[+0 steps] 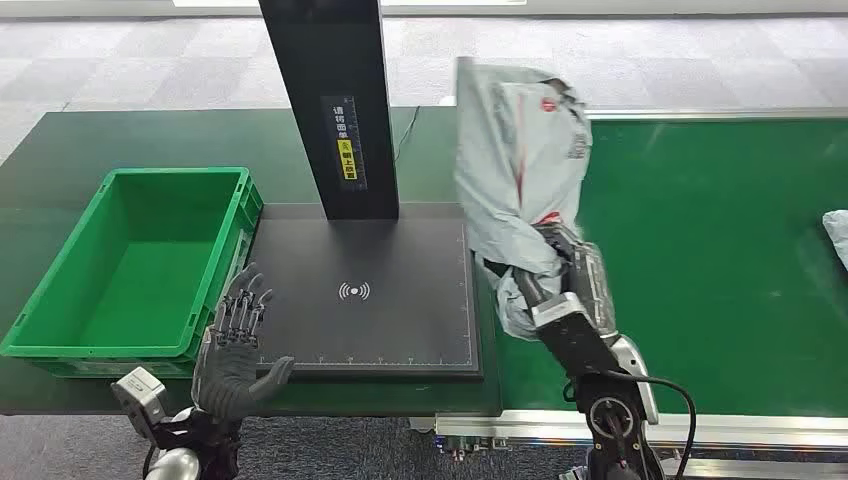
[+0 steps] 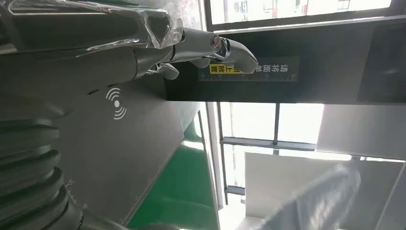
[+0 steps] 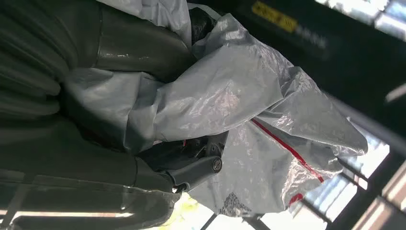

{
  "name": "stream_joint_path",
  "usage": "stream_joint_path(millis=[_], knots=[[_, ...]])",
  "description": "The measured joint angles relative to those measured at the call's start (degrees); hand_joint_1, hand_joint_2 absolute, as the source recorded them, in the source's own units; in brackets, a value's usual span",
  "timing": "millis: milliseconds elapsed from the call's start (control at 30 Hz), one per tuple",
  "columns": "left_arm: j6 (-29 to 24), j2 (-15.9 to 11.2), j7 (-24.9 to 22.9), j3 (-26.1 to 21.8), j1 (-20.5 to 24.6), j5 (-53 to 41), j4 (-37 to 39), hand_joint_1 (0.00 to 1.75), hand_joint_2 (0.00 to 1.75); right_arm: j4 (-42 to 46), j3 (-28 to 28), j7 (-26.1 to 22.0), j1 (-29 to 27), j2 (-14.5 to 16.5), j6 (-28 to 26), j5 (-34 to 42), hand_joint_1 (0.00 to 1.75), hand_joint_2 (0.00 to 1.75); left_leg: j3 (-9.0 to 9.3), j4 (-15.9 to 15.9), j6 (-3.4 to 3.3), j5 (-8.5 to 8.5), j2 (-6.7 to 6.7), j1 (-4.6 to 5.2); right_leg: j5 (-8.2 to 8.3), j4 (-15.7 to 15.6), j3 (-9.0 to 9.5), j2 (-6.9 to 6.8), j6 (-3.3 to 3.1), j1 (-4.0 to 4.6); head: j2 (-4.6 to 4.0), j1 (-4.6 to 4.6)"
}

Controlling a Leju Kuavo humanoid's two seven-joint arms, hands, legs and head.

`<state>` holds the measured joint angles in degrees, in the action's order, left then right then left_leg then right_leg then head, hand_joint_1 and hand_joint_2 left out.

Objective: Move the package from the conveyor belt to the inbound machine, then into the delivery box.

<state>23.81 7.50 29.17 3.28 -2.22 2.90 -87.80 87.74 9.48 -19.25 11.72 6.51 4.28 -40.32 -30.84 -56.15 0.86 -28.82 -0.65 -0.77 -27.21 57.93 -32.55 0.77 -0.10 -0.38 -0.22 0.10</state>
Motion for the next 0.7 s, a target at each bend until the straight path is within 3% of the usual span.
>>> stream_joint_path(millis=[233, 433, 500, 567, 633, 700], knots=[[0.05, -0.42, 0.28, 0.75, 2.11, -0.30, 2.27, 0.00, 1.75, -10.02, 10.91, -0.05, 7.08, -2.63, 8.63, -9.44, 1.75, 1.75, -0.04, -0.01, 0.00, 0.01, 0.03, 0.00, 0.00, 0.01, 0.00, -0.04, 0.00, 0.00, 0.00, 0.02], [-0.26, -0.80, 0.36, 0.85, 2.26, -0.24, 2.97, 0.00, 1.75, -24.04, 21.87, 2.39, 15.97, -4.12, 10.04, -14.28, 1.75, 1.75, -0.08, -0.01, 0.00, 0.01, 0.06, 0.01, 0.00, 0.01, -0.03, -0.06, 0.00, -0.01, 0.00, 0.02], [-0.49, -0.85, 0.33, 0.83, 2.24, -0.13, 2.97, 0.00, 1.75, -28.74, 25.32, 3.51, 18.86, -3.88, 9.58, -14.93, 1.27, 1.75, -0.08, -0.01, 0.00, 0.02, 0.10, 0.00, 0.00, 0.01, -0.03, -0.09, 0.00, 0.00, -0.01, 0.02], [-0.63, -0.92, 0.32, 0.81, 2.21, 0.02, 2.97, 0.00, 1.75, -32.52, 28.06, 3.98, 20.96, -3.53, 9.23, -14.99, 0.40, 1.75, -0.08, -0.01, 0.00, 0.02, 0.18, 0.00, 0.00, 0.02, -0.02, -0.14, 0.00, 0.00, -0.01, 0.01], [-0.78, -0.99, 0.32, 0.72, 2.12, 0.15, 2.97, 0.00, 1.75, -35.54, 29.99, 4.13, 22.44, -3.17, 8.52, -14.48, 0.00, 1.75, -0.09, -0.01, 0.00, 0.03, 0.22, 0.00, 0.00, 0.02, -0.02, -0.18, 0.00, 0.00, -0.01, 0.02], [-0.87, -1.04, 0.32, 0.54, 1.98, 0.21, 2.97, 0.00, 1.75, -37.91, 31.27, 4.01, 23.47, -2.90, 7.11, -13.51, 0.00, 1.75, -0.10, -0.01, 0.00, 0.03, 0.23, 0.00, 0.00, 0.02, -0.02, -0.19, 0.00, 0.00, -0.01, 0.02]])
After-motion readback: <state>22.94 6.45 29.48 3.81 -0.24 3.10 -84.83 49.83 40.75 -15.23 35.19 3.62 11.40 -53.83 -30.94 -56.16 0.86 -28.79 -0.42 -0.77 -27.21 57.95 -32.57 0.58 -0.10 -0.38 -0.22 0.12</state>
